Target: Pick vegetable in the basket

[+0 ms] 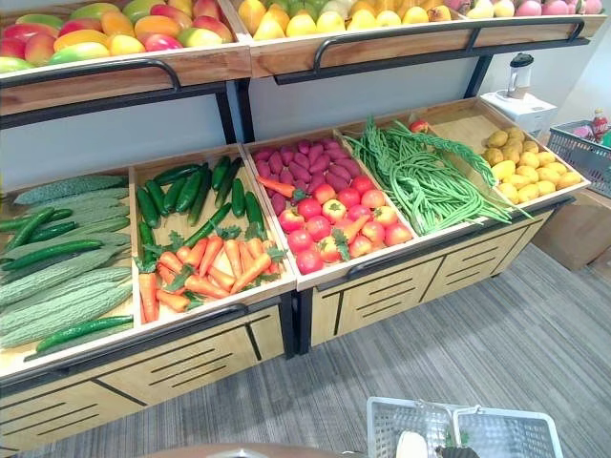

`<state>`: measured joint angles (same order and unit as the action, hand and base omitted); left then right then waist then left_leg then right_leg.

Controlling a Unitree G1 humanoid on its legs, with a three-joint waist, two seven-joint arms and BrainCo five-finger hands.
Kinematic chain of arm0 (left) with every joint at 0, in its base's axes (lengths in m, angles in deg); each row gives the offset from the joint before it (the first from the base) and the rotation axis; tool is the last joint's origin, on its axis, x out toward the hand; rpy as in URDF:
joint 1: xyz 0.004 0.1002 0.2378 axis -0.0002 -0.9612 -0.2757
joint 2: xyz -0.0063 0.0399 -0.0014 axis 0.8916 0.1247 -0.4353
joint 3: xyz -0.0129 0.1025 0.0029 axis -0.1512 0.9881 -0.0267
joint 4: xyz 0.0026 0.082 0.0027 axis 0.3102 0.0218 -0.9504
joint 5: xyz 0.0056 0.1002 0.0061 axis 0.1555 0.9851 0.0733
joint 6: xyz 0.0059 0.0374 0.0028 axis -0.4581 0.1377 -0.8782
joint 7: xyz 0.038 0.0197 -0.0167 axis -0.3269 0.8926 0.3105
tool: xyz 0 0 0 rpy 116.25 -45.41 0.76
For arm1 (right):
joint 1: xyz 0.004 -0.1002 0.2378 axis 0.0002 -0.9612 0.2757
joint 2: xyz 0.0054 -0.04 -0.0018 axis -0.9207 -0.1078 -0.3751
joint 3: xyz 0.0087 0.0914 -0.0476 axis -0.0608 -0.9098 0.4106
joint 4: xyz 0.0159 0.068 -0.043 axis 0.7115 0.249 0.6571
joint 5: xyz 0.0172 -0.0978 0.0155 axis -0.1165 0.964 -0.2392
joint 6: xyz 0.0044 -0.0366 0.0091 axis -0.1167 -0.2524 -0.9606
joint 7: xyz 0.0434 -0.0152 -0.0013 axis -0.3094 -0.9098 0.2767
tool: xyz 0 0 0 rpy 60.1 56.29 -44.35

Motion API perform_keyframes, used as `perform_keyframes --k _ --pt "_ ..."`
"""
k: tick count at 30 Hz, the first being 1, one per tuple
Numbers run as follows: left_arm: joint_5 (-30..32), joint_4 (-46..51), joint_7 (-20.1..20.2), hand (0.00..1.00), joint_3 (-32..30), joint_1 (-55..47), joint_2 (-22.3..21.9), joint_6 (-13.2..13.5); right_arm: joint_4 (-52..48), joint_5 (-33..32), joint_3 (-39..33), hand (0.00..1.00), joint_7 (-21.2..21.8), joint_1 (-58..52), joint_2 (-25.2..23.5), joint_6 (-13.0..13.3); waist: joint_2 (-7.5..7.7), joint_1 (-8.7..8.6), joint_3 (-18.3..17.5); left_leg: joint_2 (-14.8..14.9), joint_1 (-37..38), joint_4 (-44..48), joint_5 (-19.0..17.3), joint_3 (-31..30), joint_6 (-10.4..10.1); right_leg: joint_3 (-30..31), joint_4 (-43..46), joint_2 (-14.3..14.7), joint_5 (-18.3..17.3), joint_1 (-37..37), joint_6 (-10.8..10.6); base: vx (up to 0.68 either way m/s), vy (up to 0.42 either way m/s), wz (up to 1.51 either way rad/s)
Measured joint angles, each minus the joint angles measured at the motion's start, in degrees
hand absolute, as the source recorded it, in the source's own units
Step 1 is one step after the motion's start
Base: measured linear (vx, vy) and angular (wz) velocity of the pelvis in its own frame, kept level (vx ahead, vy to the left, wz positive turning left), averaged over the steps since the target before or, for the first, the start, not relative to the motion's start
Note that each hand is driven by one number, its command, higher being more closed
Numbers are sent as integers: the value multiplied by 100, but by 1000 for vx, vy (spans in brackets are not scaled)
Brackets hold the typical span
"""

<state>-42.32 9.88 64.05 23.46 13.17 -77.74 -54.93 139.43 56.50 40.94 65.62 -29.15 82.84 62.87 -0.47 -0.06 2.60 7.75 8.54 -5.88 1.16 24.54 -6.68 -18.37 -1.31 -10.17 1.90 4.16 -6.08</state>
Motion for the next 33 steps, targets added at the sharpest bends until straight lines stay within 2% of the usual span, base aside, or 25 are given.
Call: perform_keyframes --k 5,8,10,12,13,15,16,17,18,19,22,23,24,25,26,27,28,30,33 --pt "171 0 41 0 137 -12 4 74 -14 -5 -115 100 -66 25 -12 -1 5 39 6 -21 92 42 -143 188 33 203 186 -33 -160 -106 -133 56 24 -14" --pt "247 9 112 0 361 53 46 121 -111 -71 -240 100 -92 44 -69 -1 142 22 153 -22 -76 672 -534 291 116 386 795 -249 -480 -377 -230 78 58 -19" --pt "417 9 143 0 502 81 58 102 -274 -193 -385 100 -126 -14 -182 -1 225 -3 247 27 -169 1172 -866 307 95 494 1107 -375 -483 -423 -341 101 73 -20" --pt "591 11 204 0 615 158 72 76 -422 -272 -397 100 -201 -102 -260 8 192 -8 334 173 -242 1498 -1134 365 107 663 1420 -369 -295 -596 -576 47 106 -22" --pt "807 61 281 0 672 200 119 74 -544 -281 -396 100 -191 -142 -339 18 153 -28 377 281 -230 1623 -1187 508 128 733 1578 -287 1 -740 -555 38 197 -49" --pt "1039 298 336 0 619 208 178 33 -754 -271 -364 100 -187 -140 -451 98 95 -24 458 398 -156 1714 -1187 893 236 556 1278 -78 725 -888 -112 8 218 -99" --pt "1061 432 345 0 525 111 144 12 -800 -253 -297 100 -173 18 -426 185 -150 59 460 633 -131 1550 -1190 1372 379 342 696 139 1318 -797 67 -105 181 -140" --pt "1014 524 338 0 422 121 127 1 -796 -216 -207 100 -196 208 -412 203 -145 26 613 651 -94 1509 -1246 1653 418 -38 1697 41 664 -1023 418 -124 171 -152" --pt "998 595 323 0 424 185 280 -69 -787 -213 -120 100 -193 283 -409 240 -15 -56 719 605 -52 1543 -1278 1880 474 -390 2954 -202 -148 -1144 419 -94 135 -120" --pt "944 599 306 0 427 218 326 -146 -710 -201 -43 100 -193 351 -404 262 39 -45 753 640 -58 1700 -1336 2109 570 -617 3612 -331 -350 -1055 527 -29 75 -101" --pt "792 587 284 0 413 219 323 -156 -643 -163 207 100 -194 499 -366 260 77 -22 759 834 -186 2261 -1456 2592 757 -846 3825 -471 -224 -721 496 -10 -22 -123" --pt "795 566 285 0 261 251 311 -159 -587 -144 303 100 -192 615 -344 278 109 44 784 953 -211 2579 -1560 2759 817 -993 3377 -398 -77 -575 505 -29 -117 -170" --pt "799 543 295 0 185 263 162 -149 -504 -126 299 100 -197 739 -320 302 -3 67 782 1067 -266 2777 -1511 2828 863 -1147 2505 -124 -40 -329 549 -33 -104 -163" --pt "799 539 296 0 186 260 128 -142 -493 -128 301 100 -187 743 -310 305 -76 67 755 1079 -263 2653 -1473 2828 879 -1156 2181 -16 -141 -171 508 -100 -145 -140" --pt "809 534 298 0 185 240 79 -127 -452 -122 310 100 -177 783 -272 309 -61 83 756 938 -126 2458 -1480 2895 856 -1268 2154 -129 -397 -196 444 -89 -130 -112" --pt "828 533 293 0 189 289 74 -106 -443 -119 365 100 -175 803 -291 344 89 42 792 808 -120 2539 -1485 3189 852 -1401 2126 -330 -691 -298 281 -108 -177 -109" --pt "838 528 291 0 187 307 80 -109 -441 -118 415 100 -170 803 -286 367 118 31 803 822 -126 2632 -1492 3340 849 -1497 2010 -340 -750 -316 284 -57 -186 -115" --pt "840 501 290 0 141 308 -9 -113 -441 -97 646 100 -123 824 -280 379 67 59 808 1055 -53 2951 -1508 3670 821 -1568 1326 6 -651 -221 318 -47 -255 -137" --pt "829 500 293 0 224 357 -12 -119 -459 -1 809 100 -80 744 -278 515 18 -20 783 1192 97 3002 -1513 3819 782 -1386 836 323 -647 -154 322 -99 -189 -102"
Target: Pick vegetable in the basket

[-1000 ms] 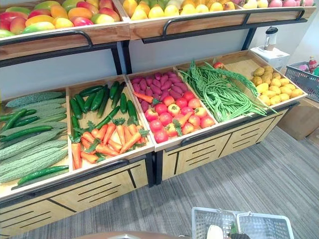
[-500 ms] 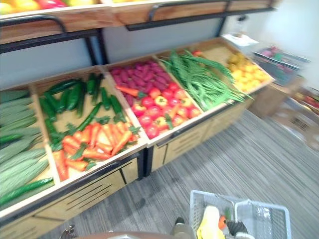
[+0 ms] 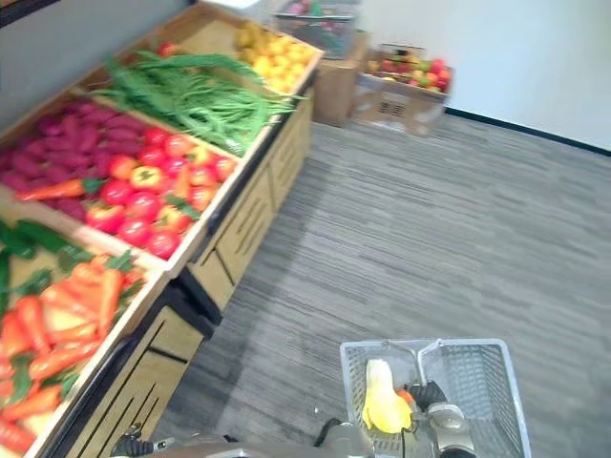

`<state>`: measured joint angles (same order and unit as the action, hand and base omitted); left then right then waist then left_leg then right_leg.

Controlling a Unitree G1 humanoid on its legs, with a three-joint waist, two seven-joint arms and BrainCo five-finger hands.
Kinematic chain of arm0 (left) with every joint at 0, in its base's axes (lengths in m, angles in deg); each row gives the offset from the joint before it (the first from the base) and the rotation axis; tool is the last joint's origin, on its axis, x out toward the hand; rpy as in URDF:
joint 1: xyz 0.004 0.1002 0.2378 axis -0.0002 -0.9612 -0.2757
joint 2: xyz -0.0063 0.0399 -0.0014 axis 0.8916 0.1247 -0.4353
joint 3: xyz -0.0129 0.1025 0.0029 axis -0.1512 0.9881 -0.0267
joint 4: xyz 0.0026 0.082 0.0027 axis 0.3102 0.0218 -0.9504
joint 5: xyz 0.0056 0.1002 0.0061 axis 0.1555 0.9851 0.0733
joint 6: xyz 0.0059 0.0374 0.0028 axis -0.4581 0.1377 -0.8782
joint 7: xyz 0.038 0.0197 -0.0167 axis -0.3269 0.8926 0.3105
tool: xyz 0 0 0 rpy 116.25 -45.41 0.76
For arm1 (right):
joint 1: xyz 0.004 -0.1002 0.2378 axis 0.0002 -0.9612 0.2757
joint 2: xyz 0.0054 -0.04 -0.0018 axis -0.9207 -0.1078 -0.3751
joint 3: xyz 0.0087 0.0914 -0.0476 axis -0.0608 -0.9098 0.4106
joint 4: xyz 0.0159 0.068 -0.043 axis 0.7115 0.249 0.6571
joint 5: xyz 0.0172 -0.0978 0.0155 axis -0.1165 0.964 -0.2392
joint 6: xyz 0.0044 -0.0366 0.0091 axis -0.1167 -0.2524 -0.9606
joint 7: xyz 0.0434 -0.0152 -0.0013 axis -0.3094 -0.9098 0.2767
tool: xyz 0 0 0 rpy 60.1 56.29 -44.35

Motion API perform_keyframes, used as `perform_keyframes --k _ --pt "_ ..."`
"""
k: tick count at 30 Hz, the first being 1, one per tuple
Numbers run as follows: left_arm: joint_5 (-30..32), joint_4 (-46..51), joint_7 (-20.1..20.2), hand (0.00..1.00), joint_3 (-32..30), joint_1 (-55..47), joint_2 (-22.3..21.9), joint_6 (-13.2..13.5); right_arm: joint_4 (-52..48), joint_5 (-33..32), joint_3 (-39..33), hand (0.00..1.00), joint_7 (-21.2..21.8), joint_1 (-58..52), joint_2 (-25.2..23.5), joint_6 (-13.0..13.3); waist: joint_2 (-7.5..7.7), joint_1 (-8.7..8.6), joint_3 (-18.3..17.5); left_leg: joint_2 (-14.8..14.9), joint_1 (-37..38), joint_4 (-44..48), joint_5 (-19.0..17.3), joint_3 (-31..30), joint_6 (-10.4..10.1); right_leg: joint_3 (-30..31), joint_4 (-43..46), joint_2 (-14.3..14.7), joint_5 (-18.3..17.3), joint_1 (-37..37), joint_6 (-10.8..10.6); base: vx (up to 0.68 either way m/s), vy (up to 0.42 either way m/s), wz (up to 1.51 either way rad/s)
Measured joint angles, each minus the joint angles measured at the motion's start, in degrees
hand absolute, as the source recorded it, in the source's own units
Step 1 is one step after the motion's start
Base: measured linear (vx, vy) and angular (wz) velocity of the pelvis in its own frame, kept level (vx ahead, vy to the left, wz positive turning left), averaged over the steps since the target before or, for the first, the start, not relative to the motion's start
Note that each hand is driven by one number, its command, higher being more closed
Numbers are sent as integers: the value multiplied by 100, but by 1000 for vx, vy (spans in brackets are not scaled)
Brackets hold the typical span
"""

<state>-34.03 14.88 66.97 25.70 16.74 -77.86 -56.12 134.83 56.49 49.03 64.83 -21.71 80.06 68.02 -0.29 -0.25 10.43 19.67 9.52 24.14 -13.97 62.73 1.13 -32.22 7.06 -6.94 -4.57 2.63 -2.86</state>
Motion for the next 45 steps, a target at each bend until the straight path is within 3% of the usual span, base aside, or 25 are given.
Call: perform_keyframes --k 3,7,8,10,12,13,14,16,17,18,19,21,23,29,39,45 --pt "-31 -1 20 0 86 162 16 -28 -80 -4 2 100 21 -103 14 35 -28 -146 -17 4 103 -177 173 86 -268 202 -222 188 72 -11 111 -159 -124 -50" --pt "70 0 82 0 353 343 24 -36 -325 -20 4 100 24 -400 1 -20 -23 -183 -15 139 -21 95 372 -257 -342 321 -429 307 143 4 214 -144 -74 -20" --pt "77 -1 114 0 450 316 21 -40 -416 -19 23 100 10 -482 -12 -86 10 -233 1 187 -177 435 512 -821 -313 468 -470 302 160 44 238 -98 -43 -49" --pt "78 2 200 0 499 149 -107 -28 -510 -12 30 100 -33 -451 -13 -149 106 -153 51 -71 -444 549 555 -1963 -339 908 -362 177 161 -30 238 -80 1 -90" --pt "71 17 172 0 561 -50 -275 27 -516 11 79 100 -53 -305 22 -131 88 -13 49 -867 -478 -311 376 -3575 -530 1753 -278 80 176 -304 157 -84 85 -158" --pt "70 17 170 0 576 -73 -278 27 -516 13 104 100 -53 -293 23 -119 85 -8 47 -939 -494 -403 367 -3736 -545 1848 -278 86 181 -335 137 -66 73 -165" --pt "62 16 135 0 633 -135 -279 29 -521 23 177 100 -35 -264 29 -67 77 10 43 -1139 -560 -727 366 -4391 -550 2192 -284 139 206 -465 109 -67 99 -135" --pt "50 8 42 0 686 -189 -303 12 -520 33 216 100 -3 -275 83 -14 -3 31 -4 -1248 -636 -1141 369 -5145 -553 2637 -297 274 275 -629 34 -66 141 -138" --pt "51 8 8 0 706 -253 -335 12 -523 32 230 100 -2 -337 165 9 -135 30 -74 -1211 -635 -1456 418 -5430 -605 2821 -303 405 345 -733 -17 -41 186 -126" --pt "55 -7 -13 0 708 -330 -365 4 -538 30 237 100 -6 -419 217 4 -292 48 -163 -1126 -582 -1632 186 -5541 -700 2978 -340 527 436 -826 -84 -20 207 -114" --pt "58 -20 -18 0 710 -342 -338 -9 -541 26 234 100 -11 -453 188 1 -320 32 -206 -1175 -587 -1667 168 -5441 -675 2994 -445 504 491 -781 -110 27 216 -82" --pt "60 -29 -32 0 753 -338 -216 -23 -600 6 405 100 6 -680 128 -25 -180 26 -265 -1356 -611 -1688 113 -5098 -571 2992 -968 301 891 -702 -190 74 256 -60" --pt "58 -46 -33 0 864 -307 -140 -35 -602 6 425 100 -46 -818 65 -75 -143 -14 -284 -1479 -580 -1713 113 -5024 -564 3005 -1125 200 1081 -688 -297 97 159 -31" --pt "58 -55 -22 0 1118 -266 -152 -25 -602 -55 428 100 -259 -1031 -4 -164 -247 -110 -346 -1521 -285 -1817 108 -5006 -568 3085 -1205 207 1133 -506 -326 93 32 -13" --pt "-317 -233 -23 0 1110 -245 -151 -29 -387 -307 594 100 -605 -1053 -345 -90 -6 -93 -358 -1447 -50 -1754 -40 -4897 -501 3119 -1237 306 1125 -293 -266 -59 -22 -8" --pt "-477 -290 -36 0 1123 -242 -191 -30 -192 -650 356 100 -716 -1146 -416 -50 10 -78 -384 -1389 -43 -1698 -97 -4879 -527 2995 -1314 325 1126 -240 -251 -48 -27 -5"
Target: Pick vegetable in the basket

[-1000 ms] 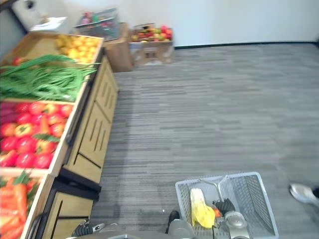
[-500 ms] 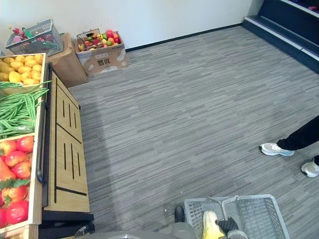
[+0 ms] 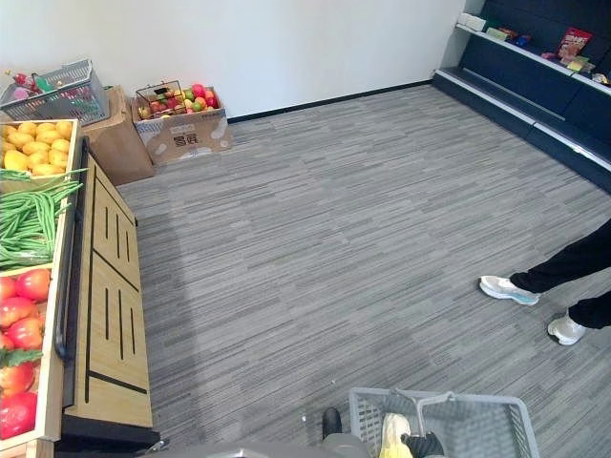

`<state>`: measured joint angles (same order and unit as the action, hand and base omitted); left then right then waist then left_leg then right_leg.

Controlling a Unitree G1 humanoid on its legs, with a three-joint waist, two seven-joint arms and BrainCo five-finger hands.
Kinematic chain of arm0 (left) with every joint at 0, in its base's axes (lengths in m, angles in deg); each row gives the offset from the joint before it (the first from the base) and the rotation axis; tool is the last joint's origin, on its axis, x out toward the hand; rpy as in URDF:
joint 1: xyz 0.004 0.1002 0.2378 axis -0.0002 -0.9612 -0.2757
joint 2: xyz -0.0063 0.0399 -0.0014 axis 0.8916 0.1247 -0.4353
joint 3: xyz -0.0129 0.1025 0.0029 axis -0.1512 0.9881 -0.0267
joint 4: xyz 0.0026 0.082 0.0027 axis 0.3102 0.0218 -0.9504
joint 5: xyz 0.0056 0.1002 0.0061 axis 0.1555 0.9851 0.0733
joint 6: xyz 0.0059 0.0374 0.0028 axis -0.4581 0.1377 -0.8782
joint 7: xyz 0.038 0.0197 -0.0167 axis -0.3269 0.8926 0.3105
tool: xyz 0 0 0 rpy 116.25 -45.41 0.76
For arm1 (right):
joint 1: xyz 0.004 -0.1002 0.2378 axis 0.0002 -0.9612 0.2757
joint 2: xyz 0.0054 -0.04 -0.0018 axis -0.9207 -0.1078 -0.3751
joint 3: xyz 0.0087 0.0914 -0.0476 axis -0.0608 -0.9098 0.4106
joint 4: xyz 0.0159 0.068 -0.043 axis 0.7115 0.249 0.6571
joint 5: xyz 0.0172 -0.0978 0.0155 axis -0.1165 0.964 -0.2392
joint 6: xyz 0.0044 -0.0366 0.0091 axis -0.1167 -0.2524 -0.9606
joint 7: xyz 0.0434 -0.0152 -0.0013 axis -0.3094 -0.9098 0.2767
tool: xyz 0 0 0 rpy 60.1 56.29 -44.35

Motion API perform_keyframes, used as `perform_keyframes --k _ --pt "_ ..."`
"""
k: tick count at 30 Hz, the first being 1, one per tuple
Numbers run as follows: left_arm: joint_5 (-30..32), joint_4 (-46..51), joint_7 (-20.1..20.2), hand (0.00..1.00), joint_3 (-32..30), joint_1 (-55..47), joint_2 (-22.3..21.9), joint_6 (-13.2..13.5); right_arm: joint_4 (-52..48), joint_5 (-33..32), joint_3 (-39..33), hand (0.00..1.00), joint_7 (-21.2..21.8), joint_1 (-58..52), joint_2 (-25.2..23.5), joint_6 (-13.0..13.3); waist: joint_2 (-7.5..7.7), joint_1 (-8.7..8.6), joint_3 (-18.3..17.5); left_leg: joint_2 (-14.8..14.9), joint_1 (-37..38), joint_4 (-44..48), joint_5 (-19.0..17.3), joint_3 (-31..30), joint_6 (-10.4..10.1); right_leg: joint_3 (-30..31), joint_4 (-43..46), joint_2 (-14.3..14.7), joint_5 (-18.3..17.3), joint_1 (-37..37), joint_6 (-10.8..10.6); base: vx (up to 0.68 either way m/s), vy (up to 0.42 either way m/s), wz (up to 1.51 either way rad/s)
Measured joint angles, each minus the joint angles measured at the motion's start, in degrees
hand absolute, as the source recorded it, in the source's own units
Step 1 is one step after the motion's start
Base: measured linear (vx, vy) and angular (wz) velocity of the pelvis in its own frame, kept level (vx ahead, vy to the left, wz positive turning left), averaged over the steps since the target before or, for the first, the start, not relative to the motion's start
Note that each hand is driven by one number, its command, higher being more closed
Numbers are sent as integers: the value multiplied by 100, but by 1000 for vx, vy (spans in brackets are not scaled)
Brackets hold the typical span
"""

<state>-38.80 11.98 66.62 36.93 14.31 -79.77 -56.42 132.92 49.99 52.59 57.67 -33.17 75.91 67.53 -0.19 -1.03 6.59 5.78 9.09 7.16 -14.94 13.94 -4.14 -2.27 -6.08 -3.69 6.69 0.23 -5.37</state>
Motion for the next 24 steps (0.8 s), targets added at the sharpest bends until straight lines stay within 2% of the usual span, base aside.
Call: perform_keyframes --k 9,14,19,21,24 --pt "29 -57 -26 0 -6 44 -19 -1 203 -103 35 100 20 -12 -34 92 -46 7 -84 30 43 -45 -7 -85 -15 -103 -2 58 42 19 -18 32 -8 4" --pt "18 -154 -116 0 -25 122 13 -19 308 -104 43 100 42 -10 -73 138 13 6 -69 39 40 -11 -5 -224 -15 -282 -6 40 39 109 -14 9 -12 14" --pt "30 -61 -204 0 -181 118 9 -80 397 -209 72 100 38 13 -86 140 82 120 -34 80 -307 695 -12 -395 -31 -407 -6 -23 -12 157 52 -41 -29 10" --pt "27 11 -211 0 -184 103 -3 -85 397 -254 65 100 -10 32 -66 129 39 144 4 75 -400 843 -2 -547 -36 -484 -17 -48 -72 192 90 -99 -19 19" --pt "-16 12 -237 0 -184 96 -35 -89 397 -311 13 100 -38 43 -64 134 0 140 20 82 -402 536 33 -698 -88 -626 -37 -35 -76 133 86 -98 -28 26"
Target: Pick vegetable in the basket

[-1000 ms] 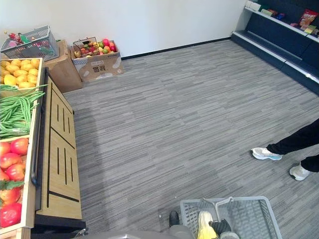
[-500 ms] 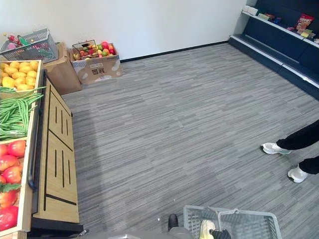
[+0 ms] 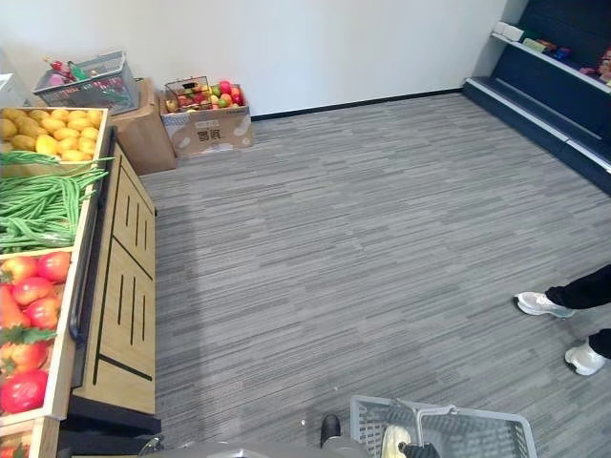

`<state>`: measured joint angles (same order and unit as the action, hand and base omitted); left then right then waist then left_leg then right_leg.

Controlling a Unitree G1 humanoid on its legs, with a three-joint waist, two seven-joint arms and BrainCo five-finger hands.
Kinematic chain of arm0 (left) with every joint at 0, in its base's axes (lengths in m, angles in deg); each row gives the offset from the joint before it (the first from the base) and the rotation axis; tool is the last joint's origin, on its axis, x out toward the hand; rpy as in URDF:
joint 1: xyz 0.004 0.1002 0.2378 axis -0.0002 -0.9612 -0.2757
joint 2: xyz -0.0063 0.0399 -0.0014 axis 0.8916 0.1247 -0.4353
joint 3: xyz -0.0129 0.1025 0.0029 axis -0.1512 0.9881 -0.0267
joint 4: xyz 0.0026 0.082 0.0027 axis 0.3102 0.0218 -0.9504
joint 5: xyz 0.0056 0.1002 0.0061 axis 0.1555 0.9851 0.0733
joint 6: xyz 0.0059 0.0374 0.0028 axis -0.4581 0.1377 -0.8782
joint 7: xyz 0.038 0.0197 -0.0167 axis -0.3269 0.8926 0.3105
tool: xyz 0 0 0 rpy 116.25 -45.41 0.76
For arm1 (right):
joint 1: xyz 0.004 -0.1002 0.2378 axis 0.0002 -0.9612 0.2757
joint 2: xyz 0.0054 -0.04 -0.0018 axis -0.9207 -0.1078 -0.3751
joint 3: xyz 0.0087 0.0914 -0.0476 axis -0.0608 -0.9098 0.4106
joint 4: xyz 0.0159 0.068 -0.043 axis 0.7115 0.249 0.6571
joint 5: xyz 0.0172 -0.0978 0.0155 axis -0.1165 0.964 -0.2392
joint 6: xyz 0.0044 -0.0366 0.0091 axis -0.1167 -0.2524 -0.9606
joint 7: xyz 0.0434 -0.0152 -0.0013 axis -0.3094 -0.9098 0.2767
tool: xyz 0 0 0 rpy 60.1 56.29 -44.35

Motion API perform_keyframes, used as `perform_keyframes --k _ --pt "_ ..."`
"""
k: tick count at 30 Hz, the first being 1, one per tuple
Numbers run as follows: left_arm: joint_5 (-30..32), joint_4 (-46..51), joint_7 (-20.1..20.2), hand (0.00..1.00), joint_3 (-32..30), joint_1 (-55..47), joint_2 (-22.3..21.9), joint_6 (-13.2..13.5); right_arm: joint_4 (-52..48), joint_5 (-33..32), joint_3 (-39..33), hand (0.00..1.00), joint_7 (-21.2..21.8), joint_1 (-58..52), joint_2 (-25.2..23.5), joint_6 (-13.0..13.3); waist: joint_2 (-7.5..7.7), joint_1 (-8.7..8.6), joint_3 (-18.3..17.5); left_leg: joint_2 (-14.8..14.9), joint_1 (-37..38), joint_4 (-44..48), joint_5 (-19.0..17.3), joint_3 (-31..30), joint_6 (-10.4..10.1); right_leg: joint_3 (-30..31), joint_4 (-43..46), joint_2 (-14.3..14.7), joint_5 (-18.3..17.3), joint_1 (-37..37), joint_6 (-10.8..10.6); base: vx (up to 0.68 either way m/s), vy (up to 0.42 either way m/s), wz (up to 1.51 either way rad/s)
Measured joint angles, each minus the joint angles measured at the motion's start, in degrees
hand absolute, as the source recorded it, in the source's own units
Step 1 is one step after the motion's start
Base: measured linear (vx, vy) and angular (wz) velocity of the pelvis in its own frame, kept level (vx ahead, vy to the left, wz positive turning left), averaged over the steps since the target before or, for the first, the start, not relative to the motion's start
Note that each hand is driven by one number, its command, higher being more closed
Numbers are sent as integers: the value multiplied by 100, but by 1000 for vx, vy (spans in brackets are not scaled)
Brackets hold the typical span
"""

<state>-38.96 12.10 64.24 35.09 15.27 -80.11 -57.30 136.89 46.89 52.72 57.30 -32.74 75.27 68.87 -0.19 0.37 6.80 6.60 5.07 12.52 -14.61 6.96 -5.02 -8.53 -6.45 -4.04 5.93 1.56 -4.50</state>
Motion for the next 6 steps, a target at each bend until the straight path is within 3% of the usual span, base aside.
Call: perform_keyframes --k 2,6 --pt "-101 15 -51 0 -8 22 -24 -6 2 -61 -64 100 -47 26 -13 2 -87 2 -8 20 3 -308 -8 -50 -21 -98 -4 5 20 -44 14 -115 -56 26" --pt "-692 8 -196 0 -121 -88 -174 -45 2 -122 -219 100 -126 2 1 21 -118 14 45 36 27 -400 35 -168 -96 -211 -5 16 23 -20 13 -26 -22 11"
